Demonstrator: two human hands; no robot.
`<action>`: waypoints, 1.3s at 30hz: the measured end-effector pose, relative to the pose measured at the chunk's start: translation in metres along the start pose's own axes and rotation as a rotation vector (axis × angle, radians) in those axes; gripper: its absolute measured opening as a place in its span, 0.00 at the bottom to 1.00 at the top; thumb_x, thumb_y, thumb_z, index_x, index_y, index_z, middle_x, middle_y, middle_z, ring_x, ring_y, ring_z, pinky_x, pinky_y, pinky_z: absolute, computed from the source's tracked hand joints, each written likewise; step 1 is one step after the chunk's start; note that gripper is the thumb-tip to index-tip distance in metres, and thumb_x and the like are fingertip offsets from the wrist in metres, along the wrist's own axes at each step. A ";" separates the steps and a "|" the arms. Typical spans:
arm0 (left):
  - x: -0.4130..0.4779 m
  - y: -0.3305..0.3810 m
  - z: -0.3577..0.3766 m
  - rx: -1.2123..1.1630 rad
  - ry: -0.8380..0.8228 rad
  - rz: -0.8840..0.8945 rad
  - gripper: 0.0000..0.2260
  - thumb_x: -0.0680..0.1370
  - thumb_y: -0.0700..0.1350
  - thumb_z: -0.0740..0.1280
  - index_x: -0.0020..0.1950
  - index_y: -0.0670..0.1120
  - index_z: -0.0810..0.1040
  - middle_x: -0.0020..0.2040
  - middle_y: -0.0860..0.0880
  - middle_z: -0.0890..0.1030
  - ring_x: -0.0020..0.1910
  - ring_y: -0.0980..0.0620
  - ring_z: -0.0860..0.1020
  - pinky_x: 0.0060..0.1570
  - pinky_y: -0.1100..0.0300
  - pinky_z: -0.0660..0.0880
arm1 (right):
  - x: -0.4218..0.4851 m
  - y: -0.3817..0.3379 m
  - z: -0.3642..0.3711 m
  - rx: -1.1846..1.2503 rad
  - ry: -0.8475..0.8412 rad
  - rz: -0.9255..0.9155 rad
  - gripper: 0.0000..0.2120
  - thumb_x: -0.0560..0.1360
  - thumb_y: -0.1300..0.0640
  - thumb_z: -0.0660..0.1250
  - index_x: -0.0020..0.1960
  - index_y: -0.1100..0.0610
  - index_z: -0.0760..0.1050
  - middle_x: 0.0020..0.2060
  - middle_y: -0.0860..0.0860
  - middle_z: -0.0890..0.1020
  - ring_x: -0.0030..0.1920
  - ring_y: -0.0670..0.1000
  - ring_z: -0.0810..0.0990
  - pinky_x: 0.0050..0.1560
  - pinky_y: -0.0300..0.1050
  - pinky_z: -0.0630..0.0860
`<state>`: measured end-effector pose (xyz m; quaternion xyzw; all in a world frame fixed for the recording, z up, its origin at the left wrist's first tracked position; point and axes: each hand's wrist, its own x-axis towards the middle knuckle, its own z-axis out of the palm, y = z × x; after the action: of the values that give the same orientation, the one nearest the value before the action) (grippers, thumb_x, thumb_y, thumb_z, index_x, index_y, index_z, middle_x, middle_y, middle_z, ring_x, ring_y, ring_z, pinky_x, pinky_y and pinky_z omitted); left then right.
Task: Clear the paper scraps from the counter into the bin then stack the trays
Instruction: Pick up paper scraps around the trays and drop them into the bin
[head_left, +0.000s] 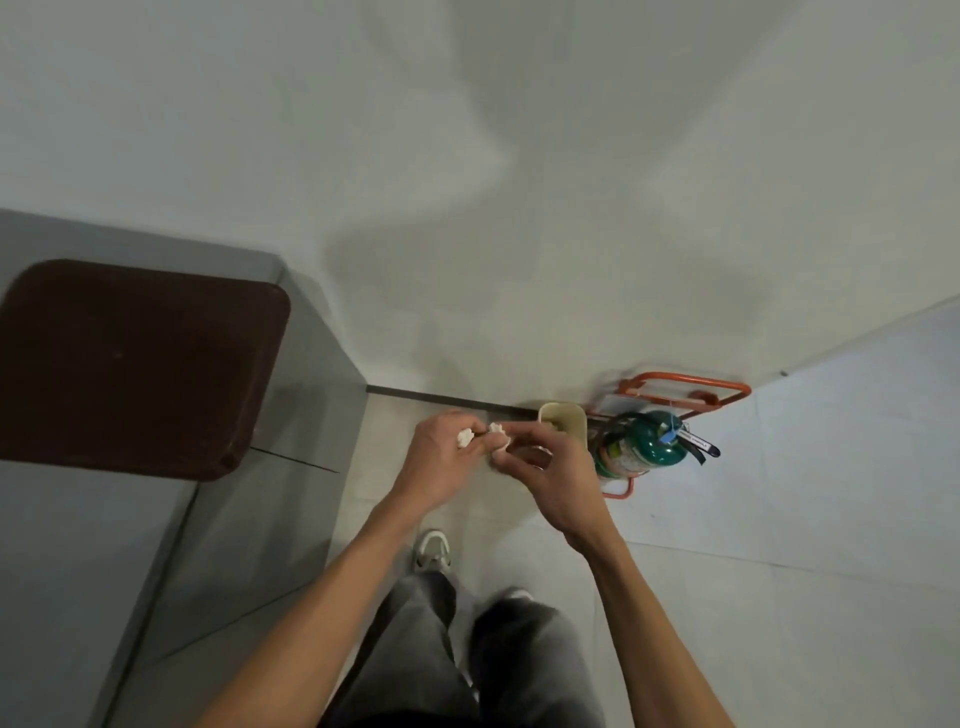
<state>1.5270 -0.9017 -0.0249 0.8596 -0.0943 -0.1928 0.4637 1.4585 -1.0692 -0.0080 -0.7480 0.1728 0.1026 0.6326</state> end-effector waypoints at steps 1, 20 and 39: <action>0.010 0.000 0.008 -0.006 -0.034 -0.045 0.12 0.75 0.56 0.76 0.40 0.49 0.84 0.37 0.48 0.81 0.34 0.56 0.74 0.34 0.64 0.67 | 0.008 0.003 -0.010 -0.077 -0.001 -0.013 0.13 0.76 0.59 0.78 0.59 0.50 0.86 0.47 0.46 0.88 0.48 0.46 0.87 0.51 0.38 0.82; 0.112 -0.082 0.337 -0.450 0.067 -0.696 0.20 0.84 0.60 0.60 0.46 0.45 0.80 0.36 0.45 0.82 0.33 0.45 0.81 0.35 0.56 0.73 | 0.159 0.285 -0.177 -0.719 -0.142 0.056 0.09 0.84 0.59 0.65 0.61 0.58 0.80 0.56 0.54 0.76 0.54 0.55 0.77 0.51 0.42 0.68; 0.240 -0.332 0.541 0.129 -0.061 -0.617 0.18 0.80 0.47 0.69 0.70 0.45 0.76 0.65 0.40 0.80 0.62 0.39 0.80 0.60 0.50 0.77 | 0.383 0.554 -0.145 -1.023 -0.233 0.227 0.16 0.85 0.59 0.62 0.72 0.59 0.70 0.67 0.58 0.75 0.67 0.56 0.76 0.61 0.42 0.72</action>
<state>1.5128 -1.2120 -0.6281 0.8690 0.1451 -0.3439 0.3248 1.5856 -1.3387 -0.6295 -0.9210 0.1091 0.3237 0.1874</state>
